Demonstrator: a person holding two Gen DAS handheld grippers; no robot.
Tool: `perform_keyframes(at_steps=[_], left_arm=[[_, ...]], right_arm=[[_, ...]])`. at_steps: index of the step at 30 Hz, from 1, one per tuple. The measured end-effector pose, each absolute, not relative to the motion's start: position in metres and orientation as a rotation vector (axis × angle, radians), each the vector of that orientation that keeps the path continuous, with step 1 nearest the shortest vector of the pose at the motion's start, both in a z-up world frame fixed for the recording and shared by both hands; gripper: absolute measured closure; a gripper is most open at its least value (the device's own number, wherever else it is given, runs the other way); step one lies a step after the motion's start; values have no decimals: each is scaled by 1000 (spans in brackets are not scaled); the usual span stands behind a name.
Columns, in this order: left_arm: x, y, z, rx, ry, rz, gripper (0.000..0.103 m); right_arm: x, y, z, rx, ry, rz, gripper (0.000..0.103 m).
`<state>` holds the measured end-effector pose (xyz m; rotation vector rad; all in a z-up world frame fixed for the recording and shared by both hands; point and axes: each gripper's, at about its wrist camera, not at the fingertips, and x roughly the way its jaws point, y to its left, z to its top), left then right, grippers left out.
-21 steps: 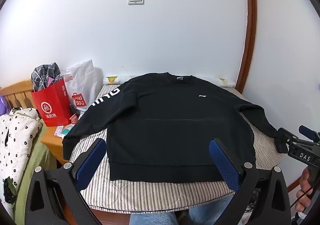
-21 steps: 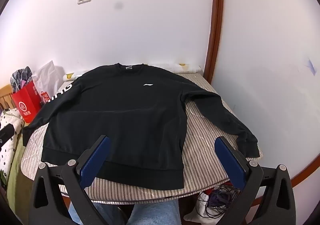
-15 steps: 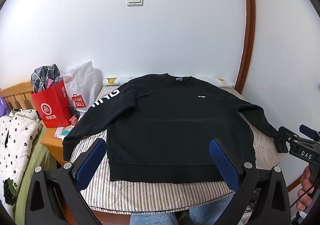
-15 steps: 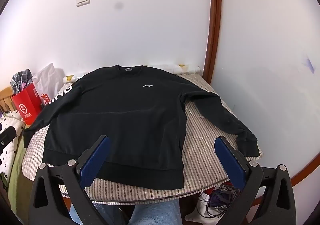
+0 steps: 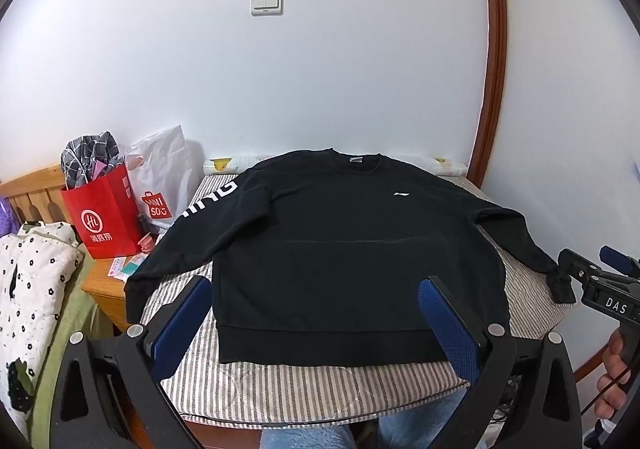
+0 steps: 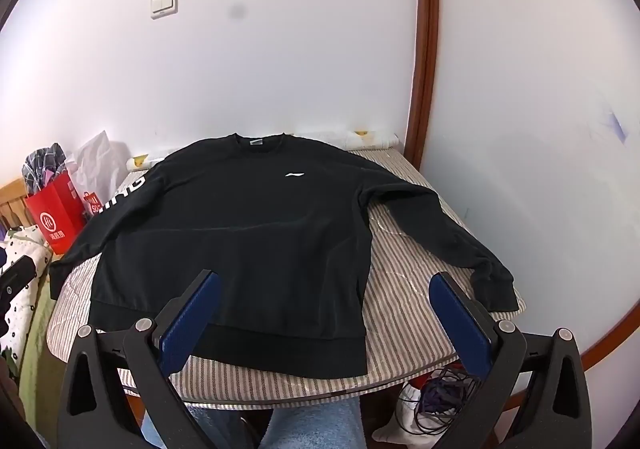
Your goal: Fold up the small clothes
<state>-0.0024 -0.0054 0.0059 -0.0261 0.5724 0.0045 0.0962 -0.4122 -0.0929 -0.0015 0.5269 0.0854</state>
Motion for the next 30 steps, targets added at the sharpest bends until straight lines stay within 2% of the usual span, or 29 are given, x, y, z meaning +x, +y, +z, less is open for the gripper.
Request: perform_keyframes(at_steps=[30], left_arm=[[-3,-2,7,-28,569,7,0]], right_arm=[[94,-408,-95,-14,518,99,1]])
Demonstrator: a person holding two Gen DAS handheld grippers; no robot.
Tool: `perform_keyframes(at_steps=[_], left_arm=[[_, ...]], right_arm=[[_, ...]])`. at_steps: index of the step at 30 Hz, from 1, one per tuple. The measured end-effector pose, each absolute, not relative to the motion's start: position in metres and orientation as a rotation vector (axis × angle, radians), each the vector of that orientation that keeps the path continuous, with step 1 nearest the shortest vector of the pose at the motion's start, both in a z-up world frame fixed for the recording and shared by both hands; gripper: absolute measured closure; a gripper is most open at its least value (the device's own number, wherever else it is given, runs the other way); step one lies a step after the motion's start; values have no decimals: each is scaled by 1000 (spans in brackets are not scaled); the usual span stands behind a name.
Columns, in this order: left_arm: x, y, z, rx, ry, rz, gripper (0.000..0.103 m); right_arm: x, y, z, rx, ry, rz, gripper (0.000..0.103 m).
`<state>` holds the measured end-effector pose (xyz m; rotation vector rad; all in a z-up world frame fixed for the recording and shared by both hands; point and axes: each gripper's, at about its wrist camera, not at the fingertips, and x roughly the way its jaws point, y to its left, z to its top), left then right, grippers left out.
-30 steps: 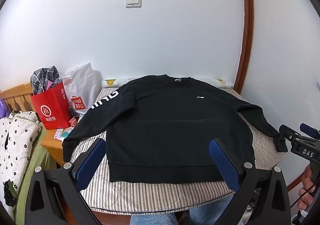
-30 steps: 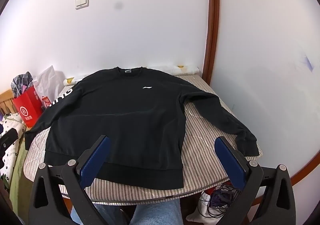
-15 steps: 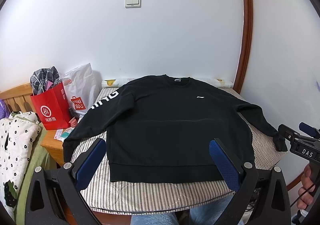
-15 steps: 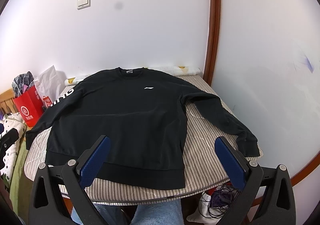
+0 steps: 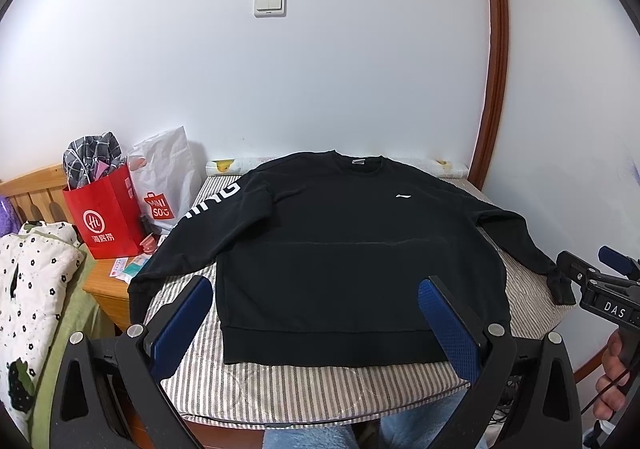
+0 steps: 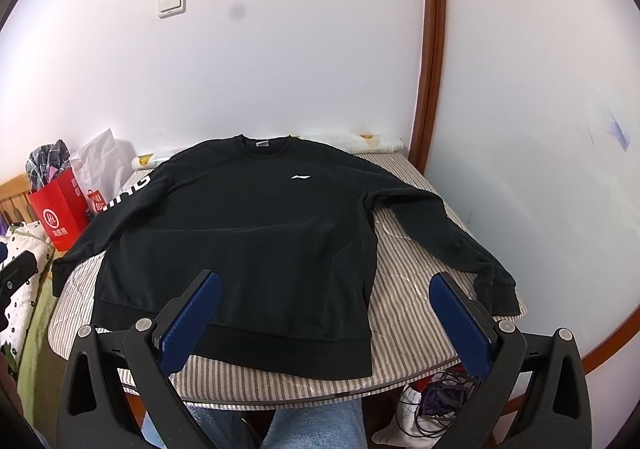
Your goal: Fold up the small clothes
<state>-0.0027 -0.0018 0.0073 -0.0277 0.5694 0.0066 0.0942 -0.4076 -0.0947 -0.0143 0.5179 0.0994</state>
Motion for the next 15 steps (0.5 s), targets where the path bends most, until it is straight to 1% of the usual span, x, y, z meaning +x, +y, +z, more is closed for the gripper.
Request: perform_keyframes(at_steps=[15], left_arm=[[-5,-1,7,-31,559,5,0]], right_arm=[[93,-409,-93,-12,512,94,1]])
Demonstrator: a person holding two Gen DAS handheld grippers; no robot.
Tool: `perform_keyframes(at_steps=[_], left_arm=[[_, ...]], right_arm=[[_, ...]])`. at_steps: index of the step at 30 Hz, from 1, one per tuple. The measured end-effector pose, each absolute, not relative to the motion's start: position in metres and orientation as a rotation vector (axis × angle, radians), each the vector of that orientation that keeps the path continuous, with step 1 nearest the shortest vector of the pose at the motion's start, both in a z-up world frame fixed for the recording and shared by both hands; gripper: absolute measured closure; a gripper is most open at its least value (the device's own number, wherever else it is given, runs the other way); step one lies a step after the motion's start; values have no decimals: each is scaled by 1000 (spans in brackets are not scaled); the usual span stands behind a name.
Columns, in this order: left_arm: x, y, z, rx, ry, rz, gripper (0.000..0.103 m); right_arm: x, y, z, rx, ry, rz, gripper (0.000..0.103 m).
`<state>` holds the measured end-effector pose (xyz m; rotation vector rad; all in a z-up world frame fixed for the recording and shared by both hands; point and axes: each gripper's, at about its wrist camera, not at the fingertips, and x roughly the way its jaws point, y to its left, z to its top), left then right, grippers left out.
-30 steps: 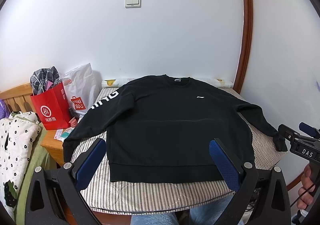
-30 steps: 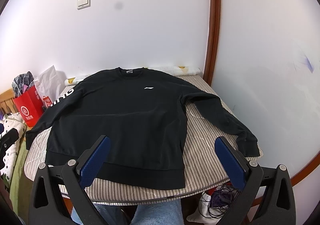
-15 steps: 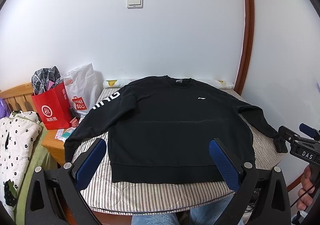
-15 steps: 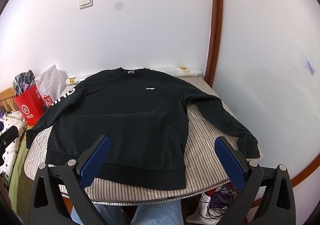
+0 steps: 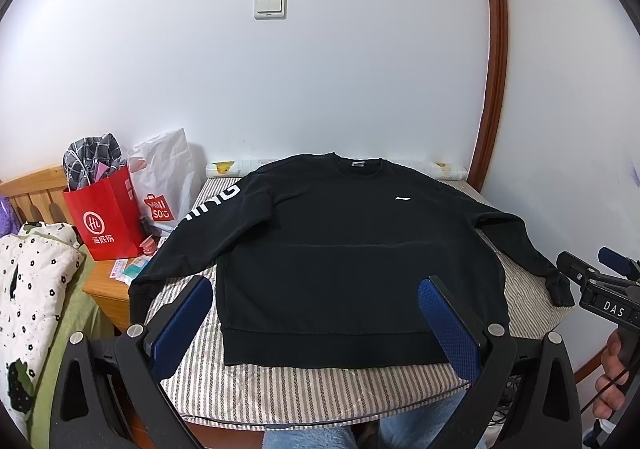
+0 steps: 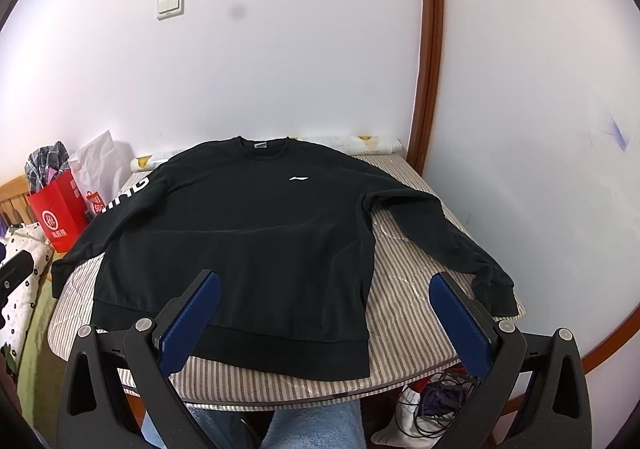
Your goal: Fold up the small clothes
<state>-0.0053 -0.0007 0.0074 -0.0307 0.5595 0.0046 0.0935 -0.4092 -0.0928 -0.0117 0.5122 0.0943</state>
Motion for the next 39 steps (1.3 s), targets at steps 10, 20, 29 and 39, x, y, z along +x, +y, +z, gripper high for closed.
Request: perform_keyframes(at_steps=[10,20,29,39], left_arm=[[-7,1,8,-31,557,4,0],[-7,1,10,-33,552,-2,0],[-2,3,8,-33,537,5,0],[47,34,-43,-175,636,-38,0]], right_arm=[[93,-409,-93,-11,510,94,1],[92,-409,-94,-11,507,94,1],[94,-406,-98,-17,507,89,1],[140,-397,-142,-38,578,127,0]])
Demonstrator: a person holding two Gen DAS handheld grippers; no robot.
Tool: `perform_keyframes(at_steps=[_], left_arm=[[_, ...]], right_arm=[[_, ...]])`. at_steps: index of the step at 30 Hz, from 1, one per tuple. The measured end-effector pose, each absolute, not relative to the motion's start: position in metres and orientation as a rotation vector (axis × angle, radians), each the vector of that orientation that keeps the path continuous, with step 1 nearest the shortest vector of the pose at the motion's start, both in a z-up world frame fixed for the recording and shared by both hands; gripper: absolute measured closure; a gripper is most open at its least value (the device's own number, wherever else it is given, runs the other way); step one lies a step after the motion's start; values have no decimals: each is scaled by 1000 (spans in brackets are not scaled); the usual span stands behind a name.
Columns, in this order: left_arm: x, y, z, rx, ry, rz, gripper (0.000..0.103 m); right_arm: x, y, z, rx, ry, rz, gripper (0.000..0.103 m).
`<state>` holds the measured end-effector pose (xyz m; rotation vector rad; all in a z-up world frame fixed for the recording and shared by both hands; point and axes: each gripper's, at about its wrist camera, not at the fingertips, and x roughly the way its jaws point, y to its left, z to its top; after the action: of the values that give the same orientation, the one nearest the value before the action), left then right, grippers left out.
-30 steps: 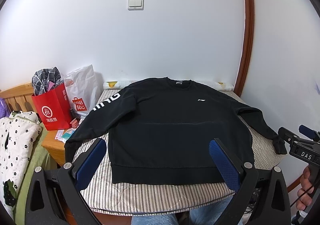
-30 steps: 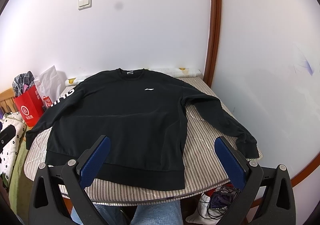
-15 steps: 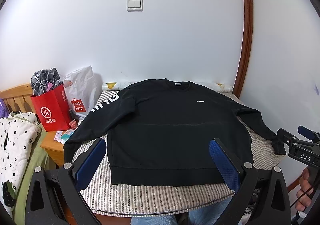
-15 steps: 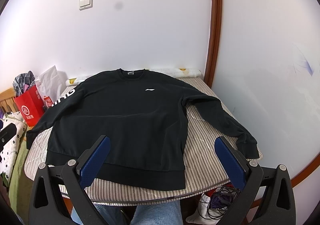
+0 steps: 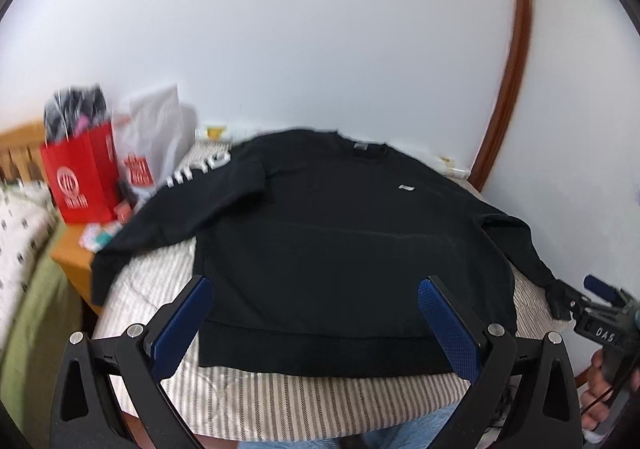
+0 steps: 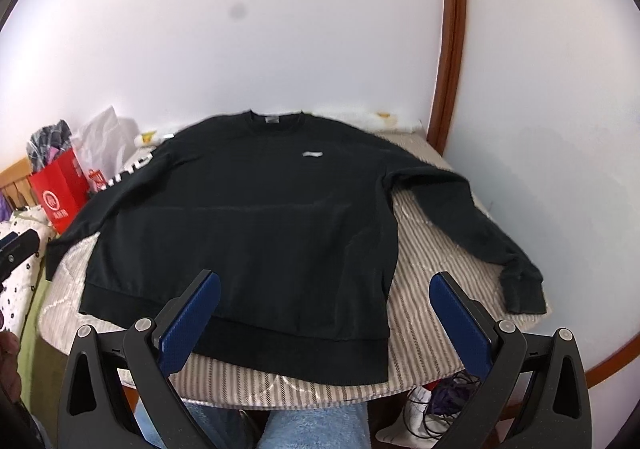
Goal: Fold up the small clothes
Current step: 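Reach the left tool to the lettered-sleeve side of the sweatshirt and grasp it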
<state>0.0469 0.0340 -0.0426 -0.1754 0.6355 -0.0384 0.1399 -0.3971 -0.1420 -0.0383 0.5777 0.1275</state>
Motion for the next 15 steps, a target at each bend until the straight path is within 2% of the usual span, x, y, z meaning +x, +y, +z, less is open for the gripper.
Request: perform_keyframes(at_steps=[3,15], left_arm=[[60,47,-63,-210,651,-36,0],[119,118,-125,-391,730,43,0]], right_arm=[[151,-394,-157,-40,555,101,0],[222,-367,-197,-46,677,166,0]])
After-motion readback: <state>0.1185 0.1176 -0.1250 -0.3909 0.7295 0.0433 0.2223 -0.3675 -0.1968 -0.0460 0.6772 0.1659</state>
